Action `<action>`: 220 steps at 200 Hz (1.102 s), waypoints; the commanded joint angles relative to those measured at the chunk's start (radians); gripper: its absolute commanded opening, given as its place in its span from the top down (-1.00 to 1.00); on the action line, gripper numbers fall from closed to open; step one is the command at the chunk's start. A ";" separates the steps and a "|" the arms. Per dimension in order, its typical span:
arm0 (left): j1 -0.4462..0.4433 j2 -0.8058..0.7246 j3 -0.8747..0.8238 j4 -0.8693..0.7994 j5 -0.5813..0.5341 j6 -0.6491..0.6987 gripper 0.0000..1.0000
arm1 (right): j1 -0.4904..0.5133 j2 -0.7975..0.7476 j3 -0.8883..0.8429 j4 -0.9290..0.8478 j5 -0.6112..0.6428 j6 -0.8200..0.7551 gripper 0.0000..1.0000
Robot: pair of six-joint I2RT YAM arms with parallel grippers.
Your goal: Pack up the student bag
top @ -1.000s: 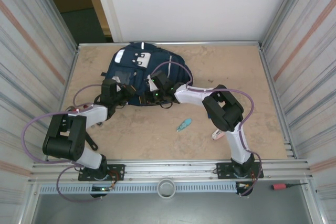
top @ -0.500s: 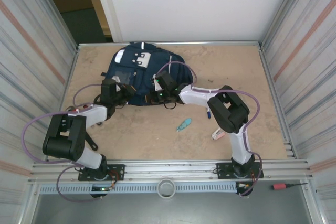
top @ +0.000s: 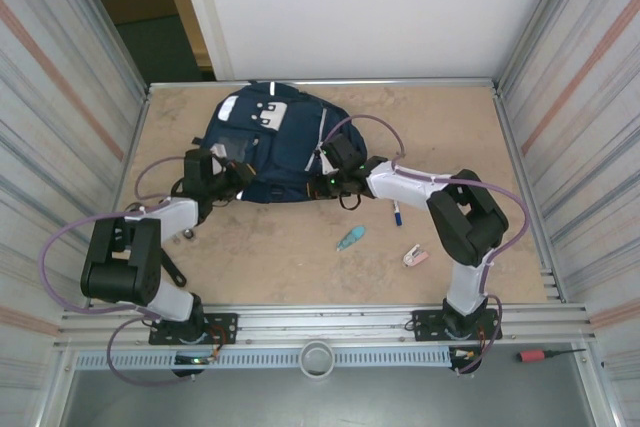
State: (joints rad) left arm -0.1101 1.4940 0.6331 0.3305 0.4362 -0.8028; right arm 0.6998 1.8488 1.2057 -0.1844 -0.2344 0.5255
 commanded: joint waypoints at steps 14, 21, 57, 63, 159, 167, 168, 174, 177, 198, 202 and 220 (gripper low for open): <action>0.044 0.032 0.048 -0.032 0.024 0.086 1.00 | -0.031 -0.030 -0.028 -0.050 0.024 -0.112 1.00; 0.044 0.038 0.052 -0.031 0.032 0.085 1.00 | -0.031 -0.025 -0.027 -0.037 0.023 -0.119 1.00; 0.038 0.053 0.060 -0.027 0.047 0.087 1.00 | -0.027 0.009 -0.026 0.021 0.023 -0.124 0.74; 0.037 0.055 0.060 -0.025 0.048 0.087 1.00 | -0.022 0.014 -0.024 0.026 0.028 -0.124 0.72; 0.028 0.058 0.060 -0.022 0.056 0.089 1.00 | 0.021 0.069 -0.040 0.088 0.092 -0.109 0.47; 0.029 0.058 0.060 -0.021 0.056 0.088 1.00 | 0.025 0.072 -0.044 0.092 0.093 -0.107 0.45; 0.029 0.058 0.060 -0.021 0.055 0.089 1.00 | 0.025 0.072 -0.045 0.092 0.094 -0.106 0.45; 0.029 0.057 0.060 -0.021 0.056 0.087 1.00 | 0.026 0.075 -0.047 0.098 0.095 -0.105 0.44; 0.029 0.058 0.060 -0.021 0.056 0.087 1.00 | 0.027 0.076 -0.050 0.100 0.097 -0.104 0.44; 0.026 0.058 0.059 -0.018 0.056 0.085 1.00 | 0.025 0.085 -0.061 0.117 0.104 -0.101 0.46; 0.026 0.059 0.058 -0.018 0.057 0.086 1.00 | 0.025 0.087 -0.062 0.122 0.104 -0.103 0.46; 0.027 0.061 0.059 -0.018 0.056 0.086 1.00 | 0.019 0.085 -0.071 0.149 0.103 -0.108 0.56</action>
State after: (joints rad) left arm -0.0849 1.5467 0.6674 0.3099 0.4797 -0.7551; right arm 0.7208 1.9072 1.1610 -0.0708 -0.1555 0.4255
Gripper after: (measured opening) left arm 0.066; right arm 0.251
